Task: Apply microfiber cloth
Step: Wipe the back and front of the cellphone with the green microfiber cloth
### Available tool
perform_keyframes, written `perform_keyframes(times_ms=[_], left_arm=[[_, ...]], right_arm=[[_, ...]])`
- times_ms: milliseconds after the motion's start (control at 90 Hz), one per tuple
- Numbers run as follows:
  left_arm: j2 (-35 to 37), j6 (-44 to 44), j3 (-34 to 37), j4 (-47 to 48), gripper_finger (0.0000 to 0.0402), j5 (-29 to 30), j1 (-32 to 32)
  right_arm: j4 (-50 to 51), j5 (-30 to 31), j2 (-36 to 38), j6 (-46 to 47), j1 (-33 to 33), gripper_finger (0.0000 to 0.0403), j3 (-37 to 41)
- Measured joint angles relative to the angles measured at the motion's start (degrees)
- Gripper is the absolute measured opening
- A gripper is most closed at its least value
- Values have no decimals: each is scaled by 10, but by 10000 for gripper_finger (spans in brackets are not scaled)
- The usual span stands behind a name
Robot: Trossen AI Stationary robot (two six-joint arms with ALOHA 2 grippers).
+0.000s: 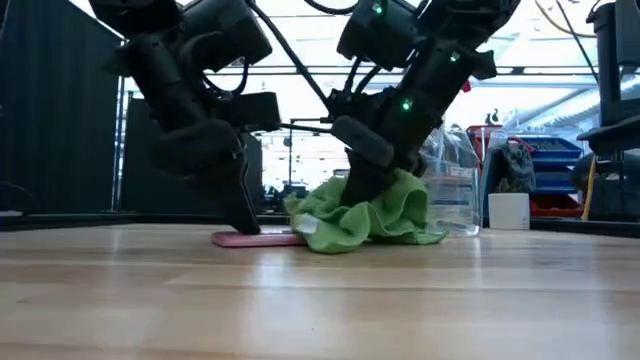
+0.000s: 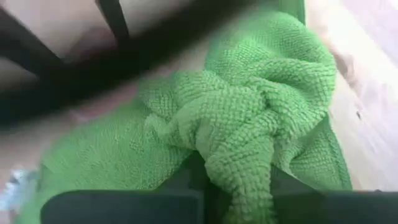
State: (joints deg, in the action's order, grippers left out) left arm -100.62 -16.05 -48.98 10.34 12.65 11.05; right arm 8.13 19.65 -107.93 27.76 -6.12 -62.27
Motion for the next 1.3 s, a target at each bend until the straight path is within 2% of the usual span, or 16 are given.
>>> perform_keyframes(times_ms=[211, 422, 811, 922, 1089, 1300], left_arm=[[-3, 0, 0, -10, 184, -4, 0], [-3, 0, -2, -16, 184, -4, 0], [-3, -2, -1, -12, 184, 1, 8], [-3, -2, -1, -11, 184, 0, 8], [-3, -1, 0, -3, 184, -8, 7], [-3, 0, 0, -8, 184, -9, 6]], right_arm=[[-90, -51, -56, 1, 6, 22, -2], [8, -36, -52, 18, 7, 22, -6], [54, 15, -47, 48, 16, 22, -5], [33, 21, -47, 44, 12, 22, -2], [-69, -20, -52, 5, -5, 22, 0], [-11, -41, -49, 18, -26, 22, -4]])
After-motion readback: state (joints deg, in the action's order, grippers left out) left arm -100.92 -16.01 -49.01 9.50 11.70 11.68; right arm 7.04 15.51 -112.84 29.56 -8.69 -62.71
